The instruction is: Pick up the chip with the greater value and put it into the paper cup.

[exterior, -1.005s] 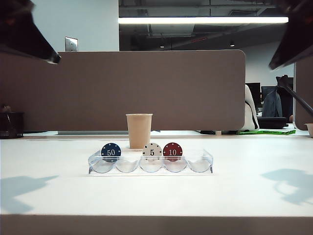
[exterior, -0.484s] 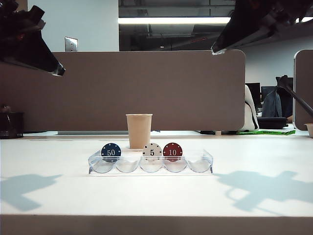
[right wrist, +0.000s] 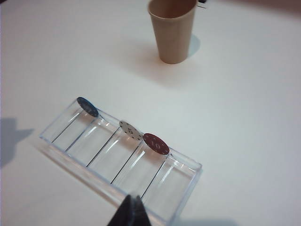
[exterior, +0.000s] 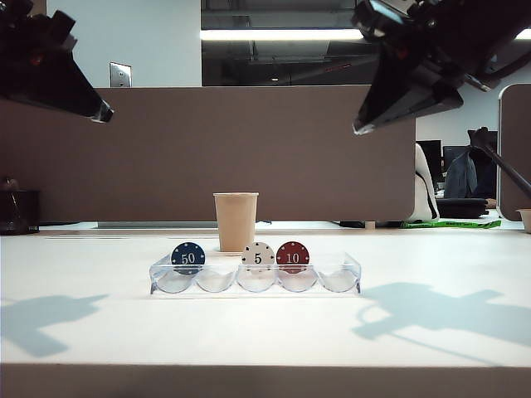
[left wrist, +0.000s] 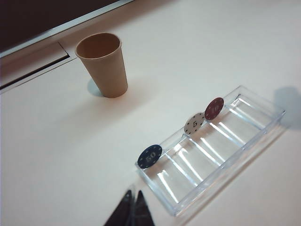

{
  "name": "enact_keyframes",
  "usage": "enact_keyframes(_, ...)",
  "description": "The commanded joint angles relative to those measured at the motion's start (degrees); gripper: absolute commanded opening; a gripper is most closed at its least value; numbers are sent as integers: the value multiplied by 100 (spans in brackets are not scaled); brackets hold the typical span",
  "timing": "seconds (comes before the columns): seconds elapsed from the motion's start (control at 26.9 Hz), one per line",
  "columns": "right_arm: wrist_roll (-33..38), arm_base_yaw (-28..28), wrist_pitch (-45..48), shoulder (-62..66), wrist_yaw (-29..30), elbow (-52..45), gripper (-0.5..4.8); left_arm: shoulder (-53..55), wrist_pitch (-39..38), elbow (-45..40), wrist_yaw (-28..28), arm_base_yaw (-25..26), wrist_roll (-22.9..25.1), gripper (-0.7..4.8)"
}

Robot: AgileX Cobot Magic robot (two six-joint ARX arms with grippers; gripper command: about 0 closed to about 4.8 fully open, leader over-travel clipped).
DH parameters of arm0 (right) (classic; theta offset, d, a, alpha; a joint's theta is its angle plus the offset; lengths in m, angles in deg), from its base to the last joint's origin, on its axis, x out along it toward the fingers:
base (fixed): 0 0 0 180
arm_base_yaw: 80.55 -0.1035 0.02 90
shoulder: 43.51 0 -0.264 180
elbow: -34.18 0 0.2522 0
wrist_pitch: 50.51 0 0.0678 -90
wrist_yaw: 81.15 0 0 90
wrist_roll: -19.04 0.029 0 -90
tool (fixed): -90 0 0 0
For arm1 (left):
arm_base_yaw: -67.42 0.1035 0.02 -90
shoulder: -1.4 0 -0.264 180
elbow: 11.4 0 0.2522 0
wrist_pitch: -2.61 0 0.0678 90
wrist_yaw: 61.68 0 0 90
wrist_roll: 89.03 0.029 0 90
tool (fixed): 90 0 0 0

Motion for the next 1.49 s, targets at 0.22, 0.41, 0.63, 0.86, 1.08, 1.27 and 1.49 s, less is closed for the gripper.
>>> enact_keyframes(0.22, 219, -380, -326, -20, -111, 26, -5, 22, 81, 9, 175, 0, 498, -5)
enact_keyframes(0.41, 153, -704, -546, -17, -271, 26, -6, 22, 76, 9, 175, 0, -55, -6)
enact_keyframes(0.63, 103, -868, -809, -17, -835, 26, -5, 31, 76, 9, 188, 2, -715, -6)
enact_keyframes(0.86, 35, -892, -824, -17, -837, 26, -6, 341, 107, 9, 304, 9, -739, -6)
enact_keyframes(1.08, 37, -892, -828, -17, -769, 26, -5, 881, 452, 11, 352, 24, 686, -6)
enact_keyframes(1.27, 37, -894, -833, -20, -741, 26, -5, 992, 686, 13, 1506, 752, 1036, -6)
enact_keyframes(1.49, 37, -892, -833, -17, -656, 26, -5, 1143, 586, 330, 3567, 2100, 1128, -6)
